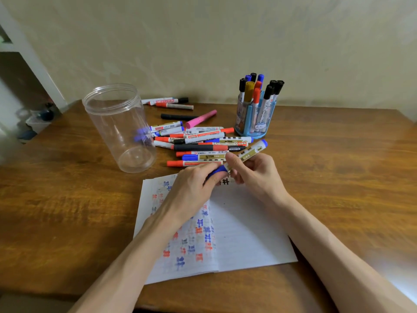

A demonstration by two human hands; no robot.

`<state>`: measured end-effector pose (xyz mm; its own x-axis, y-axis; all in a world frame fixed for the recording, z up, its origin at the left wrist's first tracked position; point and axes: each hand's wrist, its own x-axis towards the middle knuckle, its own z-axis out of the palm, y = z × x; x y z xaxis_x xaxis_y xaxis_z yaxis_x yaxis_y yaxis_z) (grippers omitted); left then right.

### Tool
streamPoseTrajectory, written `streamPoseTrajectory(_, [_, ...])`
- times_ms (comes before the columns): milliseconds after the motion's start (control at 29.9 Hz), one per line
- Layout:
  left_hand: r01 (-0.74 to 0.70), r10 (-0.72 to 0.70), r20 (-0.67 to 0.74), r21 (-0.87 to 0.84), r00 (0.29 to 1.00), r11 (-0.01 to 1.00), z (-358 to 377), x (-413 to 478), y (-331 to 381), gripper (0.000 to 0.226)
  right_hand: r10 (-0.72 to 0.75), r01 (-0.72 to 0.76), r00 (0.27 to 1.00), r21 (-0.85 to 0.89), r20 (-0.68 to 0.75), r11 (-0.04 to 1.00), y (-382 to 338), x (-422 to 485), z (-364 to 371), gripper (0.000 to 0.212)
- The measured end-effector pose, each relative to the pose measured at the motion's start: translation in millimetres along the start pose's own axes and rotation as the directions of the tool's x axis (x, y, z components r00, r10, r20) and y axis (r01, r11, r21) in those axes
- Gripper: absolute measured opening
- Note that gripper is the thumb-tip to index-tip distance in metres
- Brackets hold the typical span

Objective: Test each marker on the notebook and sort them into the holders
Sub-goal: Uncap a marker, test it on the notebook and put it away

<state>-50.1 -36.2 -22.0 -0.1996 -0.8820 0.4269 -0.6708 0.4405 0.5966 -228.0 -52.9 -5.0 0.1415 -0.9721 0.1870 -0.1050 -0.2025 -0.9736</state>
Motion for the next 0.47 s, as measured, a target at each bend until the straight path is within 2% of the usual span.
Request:
streamPoseTrajectory(201, [0.026,-0.020,0.049,-0.130,0.999,0.991,-1,-1,9,0.028,0.001,-0.001,1.000,-0.007,0.018,1.000,-7,-3,-8,0.027])
streamPoseTrajectory(334, [0.123,-0.067,0.195,-0.290,0.978,0.949,-5,3,13,0.024,-0.021,0.021,0.998,-0.010,0.054,1.000,-14,-9,-14,0.020])
streamPoseTrajectory(468, [0.071,-0.045,0.117,-0.233,0.992,0.970,-4,4,11,0.033,0.000,-0.001,1.000,0.086,0.004,0.996,-14,-8,-13,0.024])
